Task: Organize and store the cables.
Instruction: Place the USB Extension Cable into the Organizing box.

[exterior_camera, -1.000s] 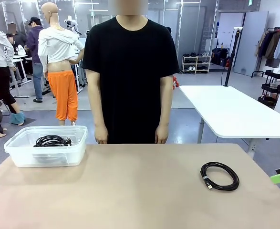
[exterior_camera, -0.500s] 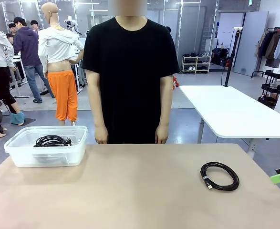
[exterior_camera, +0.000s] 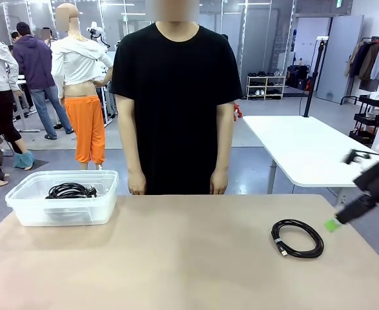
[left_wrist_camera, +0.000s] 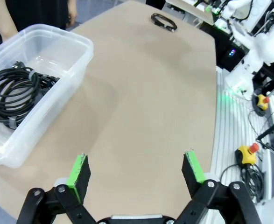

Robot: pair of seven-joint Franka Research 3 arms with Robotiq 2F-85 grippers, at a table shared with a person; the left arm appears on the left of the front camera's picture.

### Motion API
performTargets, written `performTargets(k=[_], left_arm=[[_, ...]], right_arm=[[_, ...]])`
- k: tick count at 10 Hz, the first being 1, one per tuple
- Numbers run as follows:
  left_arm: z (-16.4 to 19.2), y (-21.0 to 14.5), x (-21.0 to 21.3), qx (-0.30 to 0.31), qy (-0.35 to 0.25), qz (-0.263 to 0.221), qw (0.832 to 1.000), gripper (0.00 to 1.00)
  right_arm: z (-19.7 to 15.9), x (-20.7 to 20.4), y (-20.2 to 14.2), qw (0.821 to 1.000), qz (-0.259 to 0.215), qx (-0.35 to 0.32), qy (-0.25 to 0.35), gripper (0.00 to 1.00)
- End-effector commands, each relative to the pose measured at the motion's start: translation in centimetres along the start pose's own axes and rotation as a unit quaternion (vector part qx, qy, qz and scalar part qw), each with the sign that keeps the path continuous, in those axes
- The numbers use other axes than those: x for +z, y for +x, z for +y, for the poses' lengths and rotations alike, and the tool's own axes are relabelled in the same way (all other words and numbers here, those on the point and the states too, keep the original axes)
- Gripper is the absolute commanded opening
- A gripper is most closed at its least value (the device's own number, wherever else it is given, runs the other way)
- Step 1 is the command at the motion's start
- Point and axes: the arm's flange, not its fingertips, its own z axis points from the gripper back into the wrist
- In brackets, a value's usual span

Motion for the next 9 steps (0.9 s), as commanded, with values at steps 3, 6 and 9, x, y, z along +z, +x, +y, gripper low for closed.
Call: performTargets(k=[3, 6, 9], left_arm=[[0.1, 0.0, 0.3, -0.008, 0.000, 0.003, 1.000, 1.00], [0.1, 0.0, 0.3, -0.008, 0.000, 0.003, 1.000, 1.00], [0.1, 0.0, 0.3, -0.008, 0.000, 0.003, 1.000, 1.00]], right_arm=[[1.5, -4.9, 8.0, 0.991, 0.121, -0.033, -0.048, 1.00], [2.6, -8.3, 10.5, 0.986, 0.130, -0.073, -0.074, 1.00], [3.2, -12.9, 11.6, 0.975, 0.153, -0.113, -0.114, 1.00]])
